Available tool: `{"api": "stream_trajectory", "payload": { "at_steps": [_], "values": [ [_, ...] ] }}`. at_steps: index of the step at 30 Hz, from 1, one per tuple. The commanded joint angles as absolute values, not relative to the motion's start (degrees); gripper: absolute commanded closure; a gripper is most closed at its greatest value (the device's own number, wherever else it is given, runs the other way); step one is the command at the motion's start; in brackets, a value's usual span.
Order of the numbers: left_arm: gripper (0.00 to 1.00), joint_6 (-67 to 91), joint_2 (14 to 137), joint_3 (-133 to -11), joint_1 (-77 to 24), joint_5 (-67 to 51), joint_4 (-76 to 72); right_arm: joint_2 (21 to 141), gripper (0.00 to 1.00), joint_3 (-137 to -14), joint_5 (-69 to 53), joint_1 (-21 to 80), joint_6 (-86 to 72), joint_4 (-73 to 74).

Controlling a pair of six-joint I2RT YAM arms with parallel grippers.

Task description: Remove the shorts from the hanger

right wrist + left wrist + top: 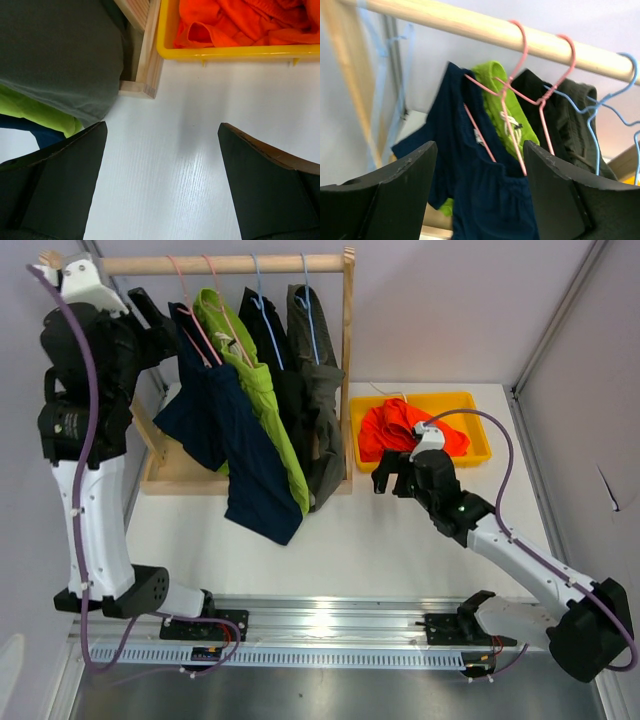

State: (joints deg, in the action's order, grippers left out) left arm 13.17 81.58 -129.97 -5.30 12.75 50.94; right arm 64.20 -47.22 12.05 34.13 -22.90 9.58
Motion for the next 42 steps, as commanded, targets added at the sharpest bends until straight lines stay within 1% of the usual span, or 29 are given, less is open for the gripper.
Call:
{"api": "stream_trajectory", "payload": {
  "at_steps": [1,10,16,17,19,20,22,23,25,28,29,30,31,33,35,36,39,40,42],
  "values": [
    [0.27,16.35,86.22,-128.06,-6.94,9.32,51.25,60.56,0.01,-46.50,15.46,34.54,-23.82,10.10],
    [0.32,18.28,92.36,-125.77,-9.23,11.34,46.94,55.99,0.00,-45.09,18.02,34.54,-22.33,12.57],
    [0.34,18.02,94.22,-125.77,-10.37,16.17,45.53,55.55,0.01,-44.47,18.55,34.10,-21.80,12.66],
    [0.36,18.02,94.74,-125.68,-10.46,16.61,45.44,55.63,0.01,-44.47,18.46,34.01,-21.71,12.48],
    [0.43,18.02,95.18,-125.34,-10.46,17.31,45.09,55.72,0.01,-44.30,18.19,33.84,-21.53,12.22],
    [0.51,18.02,95.36,-125.25,-10.46,17.66,44.91,55.90,0.01,-44.30,18.28,33.66,-21.53,12.13],
    [0.62,18.02,96.06,-125.16,-10.46,18.45,44.91,56.07,0.00,-44.21,18.11,33.49,-21.53,11.95],
    [0.74,18.19,96.33,-124.98,-10.46,18.81,45.00,56.16,0.01,-44.21,18.02,33.40,-21.45,11.87],
    [0.81,18.19,96.77,-125.07,-10.46,19.33,45.00,56.34,0.01,-44.21,17.93,33.40,-21.45,11.78],
    [0.85,18.02,97.21,-125.16,-10.46,19.86,44.91,56.34,0.01,-44.30,17.75,33.40,-21.53,11.95],
    [0.93,17.93,97.29,-125.07,-10.46,19.95,44.74,56.16,0.01,-44.56,17.67,33.40,-21.62,11.87],
    [0.98,17.84,97.47,-125.16,-10.46,19.95,44.74,56.08,0.01,-44.73,17.49,33.57,-21.53,12.13],
    [1.00,17.75,97.64,-125.33,-10.46,20.04,44.91,55.90,0.01,-45.00,17.32,33.57,-21.53,12.13],
    [1.00,17.49,97.65,-126.21,-10.46,20.04,45.17,55.72,0.01,-46.39,18.27,35.23,-20.31,12.56],
    [1.00,16.79,97.65,-127.87,-10.72,21.87,46.75,56.34,0.01,-48.24,21.95,37.17,-18.11,13.71],
    [1.00,16.44,97.73,-131.54,-10.98,22.84,47.54,56.77,0.01,-51.12,22.93,37.96,-17.50,15.36],
    [1.00,14.94,97.91,-135.34,-11.86,23.82,50.62,58.09,0.01,-57.02,26.44,42.44,-14.77,18.18],
    [1.00,14.25,97.65,-138.40,-12.30,24.08,51.50,58.44,0.01,-61.04,27.41,45.93,-14.07,18.45],
    [1.00,13.71,95.98,-139.74,-12.57,24.43,51.68,59.15,0.00,-65.37,29.96,50.16,-11.26,18.72]
  ]
}}
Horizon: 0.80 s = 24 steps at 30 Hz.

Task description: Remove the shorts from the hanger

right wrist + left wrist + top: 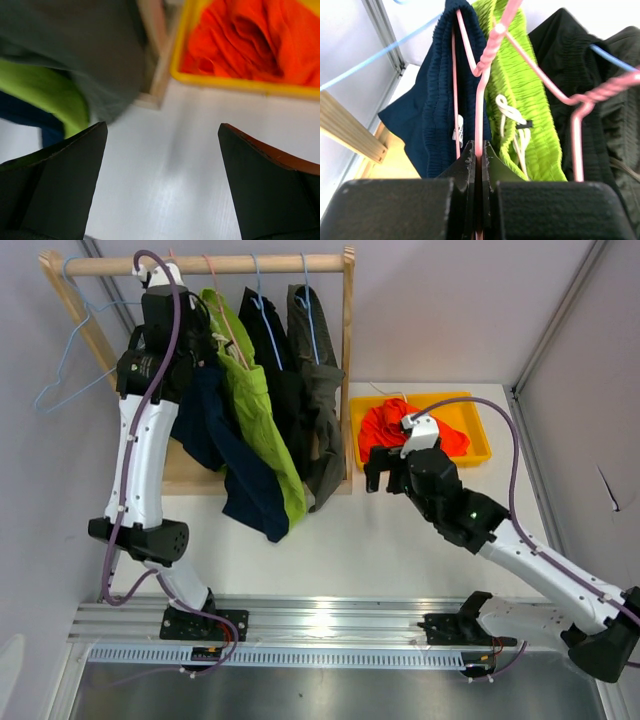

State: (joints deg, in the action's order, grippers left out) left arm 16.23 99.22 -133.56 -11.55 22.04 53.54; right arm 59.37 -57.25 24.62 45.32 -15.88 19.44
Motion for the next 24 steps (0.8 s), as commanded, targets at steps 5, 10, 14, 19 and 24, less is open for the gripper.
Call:
{"api": "stream_trajectory", "payload": {
  "at_steps": [5,10,14,19,24],
  "values": [
    [1.00,12.66,90.63,-138.08,-12.66,24.17,50.45,67.82,0.01,-80.31,37.25,67.97,-3.28,16.97],
    [1.00,12.92,89.47,-137.90,-12.57,22.95,51.50,80.31,0.01,-90.95,36.66,77.69,-1.23,14.07],
    [1.00,14.06,87.98,-137.55,-12.57,21.01,52.03,91.30,0.01,-99.72,32.70,79.37,-1.23,10.38],
    [1.00,13.98,85.70,-134.83,-12.66,20.13,51.94,105.98,0.01,-111.60,31.12,79.10,-0.26,9.67],
    [1.00,14.15,83.32,-131.14,-12.57,18.55,51.59,115.65,0.01,-125.56,28.92,77.09,2.02,11.07]
  ]
}}
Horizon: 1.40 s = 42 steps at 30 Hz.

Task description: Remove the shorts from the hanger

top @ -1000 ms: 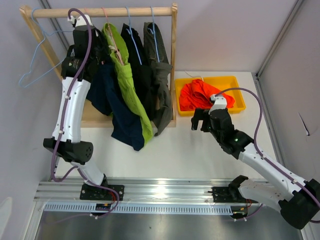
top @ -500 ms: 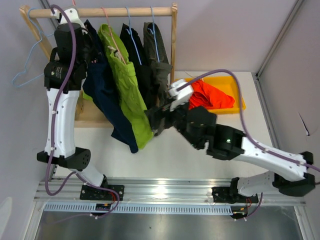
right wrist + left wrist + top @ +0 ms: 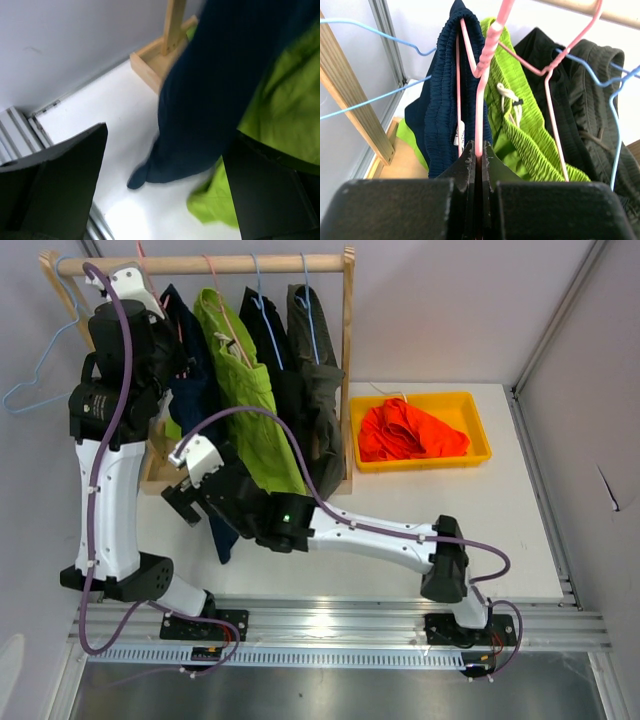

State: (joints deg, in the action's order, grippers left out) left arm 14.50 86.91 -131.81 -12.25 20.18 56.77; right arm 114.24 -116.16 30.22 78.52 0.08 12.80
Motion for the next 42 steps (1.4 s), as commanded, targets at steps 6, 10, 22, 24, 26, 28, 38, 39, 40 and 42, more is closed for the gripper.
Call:
{"api": "stream_trajectory", "payload": {
  "at_steps": [6,10,22,24,26,28,38,39,40,42],
  "values": [
    [1.00,14.06,80.16,-127.00,-12.57,18.72,50.54,120.50,0.07,-128.85,28.04,75.06,0.44,10.20],
    [1.00,13.80,80.15,-127.09,-12.57,19.33,50.10,119.27,0.92,-124.29,28.82,74.62,-1.22,9.84],
    [1.00,13.01,88.50,-138.78,-10.81,20.74,49.66,107.49,1.00,-96.60,29.71,78.48,-15.64,7.55],
    [1.00,12.83,88.77,-139.13,-10.46,20.57,49.04,106.27,1.00,-93.71,29.62,79.53,-17.13,7.03],
    [1.00,12.05,89.38,-139.57,-10.11,20.83,48.78,105.65,1.00,-92.47,30.06,80.50,-17.75,7.03],
    [1.00,11.25,89.65,-139.66,-9.58,21.62,48.25,104.42,1.00,-90.89,31.28,82.61,-18.28,7.91],
    [1.00,12.56,92.20,-141.60,-6.06,19.43,49.48,98.09,1.00,-82.35,37.00,88.24,-22.24,8.79],
    [1.00,13.00,91.33,-141.24,-6.24,17.94,50.18,98.09,1.00,-82.61,36.91,87.81,-21.63,8.27],
    [1.00,13.36,90.45,-140.81,-6.33,17.15,50.71,98.43,1.00,-83.05,36.83,87.19,-20.75,7.91],
    [1.00,14.24,86.69,-136.16,-7.47,13.30,51.94,99.66,1.00,-85.86,34.91,84.56,-17.07,6.34]
  ]
}}
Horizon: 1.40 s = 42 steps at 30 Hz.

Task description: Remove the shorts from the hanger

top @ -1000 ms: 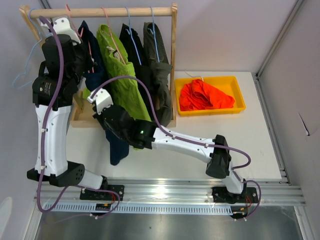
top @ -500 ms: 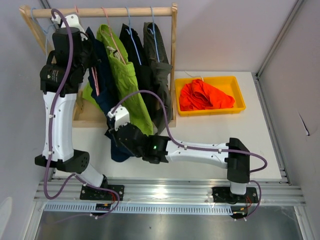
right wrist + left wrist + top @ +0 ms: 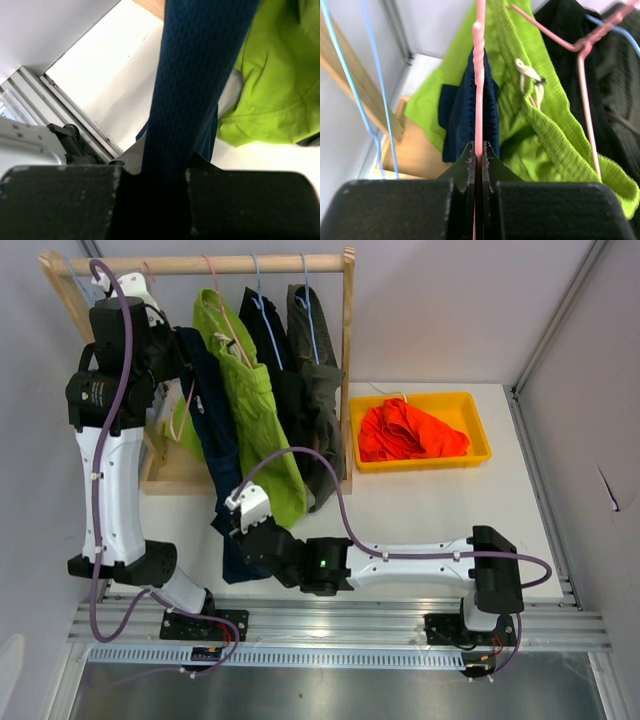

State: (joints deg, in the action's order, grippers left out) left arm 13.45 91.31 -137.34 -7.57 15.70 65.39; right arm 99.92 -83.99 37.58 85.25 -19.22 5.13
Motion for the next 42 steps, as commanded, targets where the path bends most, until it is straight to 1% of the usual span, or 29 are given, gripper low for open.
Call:
{"api": "stream_trajectory", "payload": {
  "at_steps": [1,3,5,6,8,9,12,13,15,18,19,21,22,24,25,26,28,29,31,33,36,38,39,41,42],
  "values": [
    [1.00,14.41,85.36,-133.10,-7.82,11.79,52.64,100.45,1.00,-87.61,34.20,83.33,-15.48,6.15],
    [1.00,14.33,83.07,-127.90,-9.40,10.11,54.13,103.79,1.00,-94.72,32.00,79.47,-10.76,6.24],
    [1.00,14.50,79.73,-125.43,-11.16,10.29,56.51,106.69,1.00,-100.61,30.24,75.70,-7.84,6.59],
    [1.00,14.85,78.50,-121.16,-11.51,10.11,57.12,109.92,1.00,-107.07,28.32,74.28,-5.82,7.72],
    [1.00,17.13,74.37,-118.23,-11.78,7.92,57.92,113.36,1.00,-113.70,24.55,70.25,-5.01,10.26],
    [1.00,18.53,73.05,-115.52,-11.95,6.69,58.44,116.77,1.00,-120.43,23.22,69.01,-5.01,11.50],
    [1.00,19.77,69.62,-115.05,-12.66,5.54,60.20,121.54,1.00,-129.08,20.22,65.49,-5.71,15.46],
    [1.00,20.30,69.00,-115.22,-12.66,5.45,60.73,121.64,1.00,-129.46,19.87,64.96,-6.84,15.99],
    [1.00,20.39,66.98,-114.88,-12.66,5.19,59.86,120.68,1.00,-127.28,19.69,64.77,-7.82,16.09],
    [1.00,19.25,64.25,-111.98,-12.66,9.83,55.91,113.40,1.00,-113.51,21.79,66.44,-10.01,11.79],
    [1.00,17.94,63.73,-110.84,-12.66,11.76,53.98,108.07,1.00,-104.68,23.01,68.71,-10.45,10.56],
    [1.00,16.45,63.37,-110.74,-12.66,18.26,52.13,101.90,1.00,-95.41,29.07,71.96,-11.07,6.52],
    [1.00,15.91,63.54,-110.83,-12.66,20.20,51.77,95.77,1.00,-87.27,31.35,75.64,-11.07,5.37],
    [1.00,14.43,64.59,-111.00,-12.66,23.45,51.24,89.85,1.00,-81.33,37.33,79.00,-11.42,5.18],
    [1.00,13.98,65.30,-111.01,-12.66,23.99,51.07,84.17,1.00,-77.64,41.18,81.45,-12.30,7.53],
    [1.00,13.97,65.30,-110.66,-12.66,23.99,51.06,81.24,1.00,-76.39,43.05,82.43,-12.30,8.86],
    [1.00,13.54,64.60,-108.03,-12.66,23.82,48.96,75.70,1.00,-75.15,46.39,83.67,-12.13,11.94],
    [1.00,13.62,63.99,-103.93,-12.66,23.47,48.00,70.98,1.00,-75.67,49.54,84.11,-11.87,15.09],
    [1.00,14.06,62.23,-101.26,-12.66,21.80,45.53,67.08,1.00,-76.99,52.28,83.67,-8.81,16.87],
    [1.00,14.59,61.26,-97.48,-12.66,19.70,43.69,63.73,1.00,-81.11,52.38,81.40,-4.07,17.75],
    [1.00,14.42,59.77,-95.19,-12.66,18.20,42.45,62.67,1.00,-88.65,48.35,74.90,-0.98,20.65],
    [1.00,14.06,59.41,-94.92,-12.66,18.19,42.45,62.67,1.00,-91.57,43.70,70.60,1.39,20.22],
    [1.00,13.54,59.24,-94.92,-12.66,18.45,42.45,63.36,1.00,-94.28,41.51,65.79,2.10,20.04],
    [1.00,13.01,58.89,-94.05,-12.66,19.24,42.28,65.20,1.00,-97.80,36.75,61.11,4.04,20.30],
    [1.00,13.01,58.71,-93.61,-12.66,19.42,42.10,68.00,1.00,-102.35,35.69,56.99,4.74,20.74]
  ]
}}
